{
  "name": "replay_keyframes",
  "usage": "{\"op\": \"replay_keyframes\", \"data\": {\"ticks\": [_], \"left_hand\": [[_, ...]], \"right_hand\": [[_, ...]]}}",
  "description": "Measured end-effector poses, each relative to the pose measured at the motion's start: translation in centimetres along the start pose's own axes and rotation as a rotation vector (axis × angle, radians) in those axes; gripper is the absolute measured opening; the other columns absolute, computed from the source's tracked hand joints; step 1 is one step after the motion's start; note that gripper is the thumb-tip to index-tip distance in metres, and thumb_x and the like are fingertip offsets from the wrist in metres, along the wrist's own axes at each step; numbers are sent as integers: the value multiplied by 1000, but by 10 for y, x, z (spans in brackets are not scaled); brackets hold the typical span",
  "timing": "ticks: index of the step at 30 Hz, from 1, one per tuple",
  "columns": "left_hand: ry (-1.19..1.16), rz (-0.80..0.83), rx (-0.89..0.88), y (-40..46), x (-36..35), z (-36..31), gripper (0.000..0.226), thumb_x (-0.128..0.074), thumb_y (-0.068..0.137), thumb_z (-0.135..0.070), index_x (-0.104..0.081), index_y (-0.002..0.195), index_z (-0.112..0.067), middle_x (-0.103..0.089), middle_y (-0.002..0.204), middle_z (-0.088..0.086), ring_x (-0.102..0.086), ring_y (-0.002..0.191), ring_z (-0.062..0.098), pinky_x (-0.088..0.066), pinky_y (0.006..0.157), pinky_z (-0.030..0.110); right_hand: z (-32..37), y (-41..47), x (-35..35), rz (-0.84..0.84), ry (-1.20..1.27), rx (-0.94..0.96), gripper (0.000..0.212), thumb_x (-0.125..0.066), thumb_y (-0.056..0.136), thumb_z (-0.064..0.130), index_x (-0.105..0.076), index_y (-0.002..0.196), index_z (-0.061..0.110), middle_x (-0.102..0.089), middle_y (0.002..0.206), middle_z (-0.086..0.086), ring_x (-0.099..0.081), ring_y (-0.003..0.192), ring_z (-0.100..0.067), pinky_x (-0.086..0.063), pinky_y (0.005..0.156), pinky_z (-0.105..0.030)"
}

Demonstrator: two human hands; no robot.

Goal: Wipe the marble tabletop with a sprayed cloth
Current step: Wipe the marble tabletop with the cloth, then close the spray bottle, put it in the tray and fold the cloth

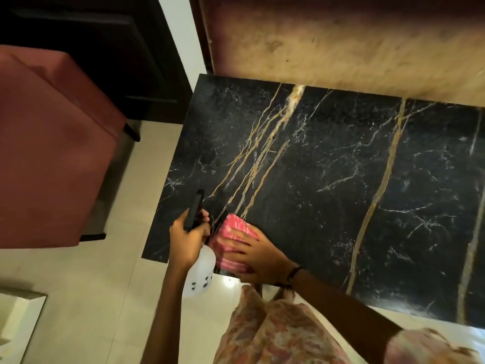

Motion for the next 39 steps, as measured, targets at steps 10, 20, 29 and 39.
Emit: {"op": "replay_keyframes", "data": {"ticks": [10, 20, 29, 39], "left_hand": [[30, 113, -92, -5, -37, -25, 32, -56, 84, 6, -62, 93, -24, -64, 89, 0, -56, 76, 40, -43, 92, 64], [94, 46, -190, -13, -44, -9, 47, -65, 82, -3, -50, 118, -29, -59, 112, -10, -58, 101, 10, -40, 96, 37], [218, 65, -157, -30, -25, 9, 58, -67, 81, -40, -35, 129, -46, -50, 125, -28, -52, 108, -4, -42, 93, 18], [403, 76, -189, -33, -25, 3, 55, -66, 80, -37, -52, 126, -12, -60, 102, -6, -63, 93, 16, -49, 68, 12]], "right_hand": [[-78, -65, 23, -72, 145, -722, 66, -37, 88, 60, -33, 146, 30, -29, 156, -3, -13, 146, -29, -11, 114, -63], [-28, -52, 24, -26, 239, -800, 71, -40, 90, 62, -20, 150, 29, -14, 160, 2, -9, 147, -25, -12, 115, -55], [0, 8, 46, -211, 815, -623, 92, -74, 82, 31, -15, 151, 17, -19, 159, -1, -21, 144, -19, -21, 115, -24], [-7, 3, 69, -278, 1015, -619, 94, -78, 78, 17, -19, 151, 19, -28, 156, -1, -32, 140, -21, -35, 113, -41]]}}
Point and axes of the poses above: each hand's wrist, its own y-axis towards the middle knuckle, its own x-axis out of the back of the hand, z = x × y, the point moved 8 cm from there along y, towards the middle knuckle
